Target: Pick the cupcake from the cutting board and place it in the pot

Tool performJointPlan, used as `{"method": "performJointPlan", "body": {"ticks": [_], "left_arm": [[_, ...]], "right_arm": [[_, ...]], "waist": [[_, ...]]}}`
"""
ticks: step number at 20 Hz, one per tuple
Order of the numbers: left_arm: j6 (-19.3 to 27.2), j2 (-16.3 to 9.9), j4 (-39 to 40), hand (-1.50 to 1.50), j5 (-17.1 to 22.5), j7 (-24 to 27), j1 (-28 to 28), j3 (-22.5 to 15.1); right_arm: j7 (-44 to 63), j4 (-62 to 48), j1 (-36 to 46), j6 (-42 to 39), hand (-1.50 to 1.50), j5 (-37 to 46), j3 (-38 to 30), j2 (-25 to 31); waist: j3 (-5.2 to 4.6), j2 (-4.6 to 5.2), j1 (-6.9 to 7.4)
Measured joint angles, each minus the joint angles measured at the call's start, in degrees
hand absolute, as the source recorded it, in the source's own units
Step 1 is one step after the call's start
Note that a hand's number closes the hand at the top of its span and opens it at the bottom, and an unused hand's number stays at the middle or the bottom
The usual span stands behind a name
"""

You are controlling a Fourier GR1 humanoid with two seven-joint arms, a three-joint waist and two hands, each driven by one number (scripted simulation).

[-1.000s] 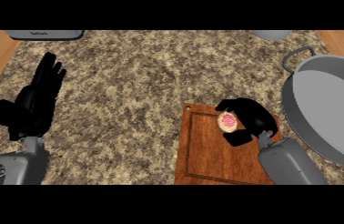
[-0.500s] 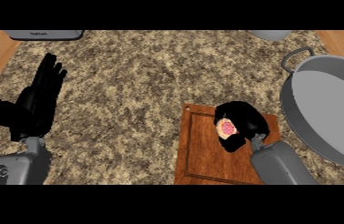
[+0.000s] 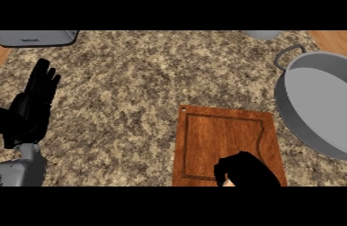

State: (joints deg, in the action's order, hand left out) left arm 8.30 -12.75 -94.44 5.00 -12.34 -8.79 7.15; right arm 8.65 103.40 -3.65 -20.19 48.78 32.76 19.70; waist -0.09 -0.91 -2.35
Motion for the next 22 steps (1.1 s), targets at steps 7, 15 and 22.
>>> {"method": "performJointPlan", "body": {"ticks": [7,15,22], "left_arm": [[-0.39,-0.61,-0.7,0.0,0.82,-0.41,0.83,1.24],[-0.72,-0.88,-1.51,0.0,1.07,-1.0,1.06,1.46],[-0.58,-0.51,-1.73,0.0,0.31,-1.35,0.07,0.45]], "right_arm": [[-2.79,24.95,-17.2,7.05,1.5,-1.15,-1.5,7.88],[-6.08,30.75,-23.18,19.53,1.5,-3.52,-13.78,4.25],[-7.32,31.1,-22.37,22.02,1.5,-6.34,-27.25,2.59]], "waist": [[0.08,0.01,-1.03],[0.12,0.27,-0.69],[0.13,0.55,-0.02]]}}
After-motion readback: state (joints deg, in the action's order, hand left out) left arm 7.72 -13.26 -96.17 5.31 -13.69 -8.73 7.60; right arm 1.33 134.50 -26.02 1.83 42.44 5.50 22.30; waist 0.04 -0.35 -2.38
